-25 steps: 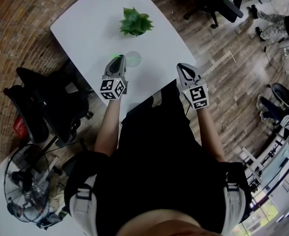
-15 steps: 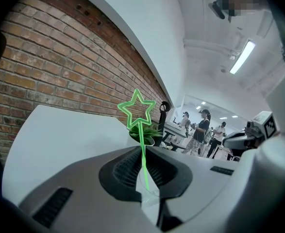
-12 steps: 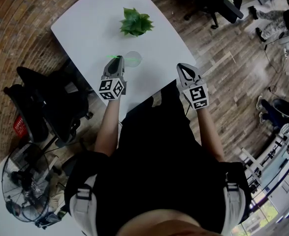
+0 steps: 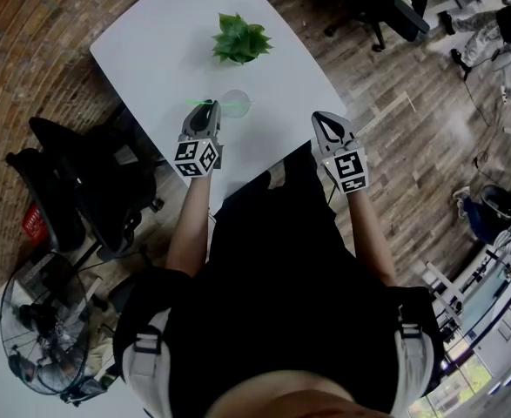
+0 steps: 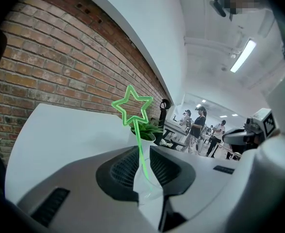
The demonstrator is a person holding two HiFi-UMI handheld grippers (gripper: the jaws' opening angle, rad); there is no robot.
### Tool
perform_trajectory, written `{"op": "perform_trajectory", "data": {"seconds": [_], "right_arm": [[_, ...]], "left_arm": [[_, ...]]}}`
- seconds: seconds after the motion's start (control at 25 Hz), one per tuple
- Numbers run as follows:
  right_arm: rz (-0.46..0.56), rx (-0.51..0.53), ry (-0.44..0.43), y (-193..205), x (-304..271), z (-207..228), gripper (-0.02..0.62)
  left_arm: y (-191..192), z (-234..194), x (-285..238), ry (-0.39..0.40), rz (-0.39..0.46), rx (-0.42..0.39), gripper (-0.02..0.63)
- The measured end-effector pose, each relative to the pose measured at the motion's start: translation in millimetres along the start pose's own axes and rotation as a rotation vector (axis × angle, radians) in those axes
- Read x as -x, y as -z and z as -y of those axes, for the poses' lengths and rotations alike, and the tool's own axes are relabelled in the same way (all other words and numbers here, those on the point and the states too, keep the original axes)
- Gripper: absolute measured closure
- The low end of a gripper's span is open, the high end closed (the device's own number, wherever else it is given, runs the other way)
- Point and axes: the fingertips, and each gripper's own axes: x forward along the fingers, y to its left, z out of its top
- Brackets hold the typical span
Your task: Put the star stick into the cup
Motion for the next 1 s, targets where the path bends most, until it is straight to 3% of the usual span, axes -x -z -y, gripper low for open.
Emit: {"op": "perform_trajectory", "data": {"seconds": [0.56, 0.88, 1.0], "right_arm": [[0.011, 0.01, -0.005, -8, 1, -5, 0.597], [0.034, 0.038, -0.058, -23, -14, -15, 0.597], [0.045, 0.052, -0.078, -28, -18, -18, 0.597]], "left_arm": [[9, -1, 6, -0.003, -0.034, 0.026, 0.442], [12, -2, 23, -0.017, -0.055, -0.001, 0.443], [14, -2, 32, -0.034, -0.043, -0.006, 0.487]]}}
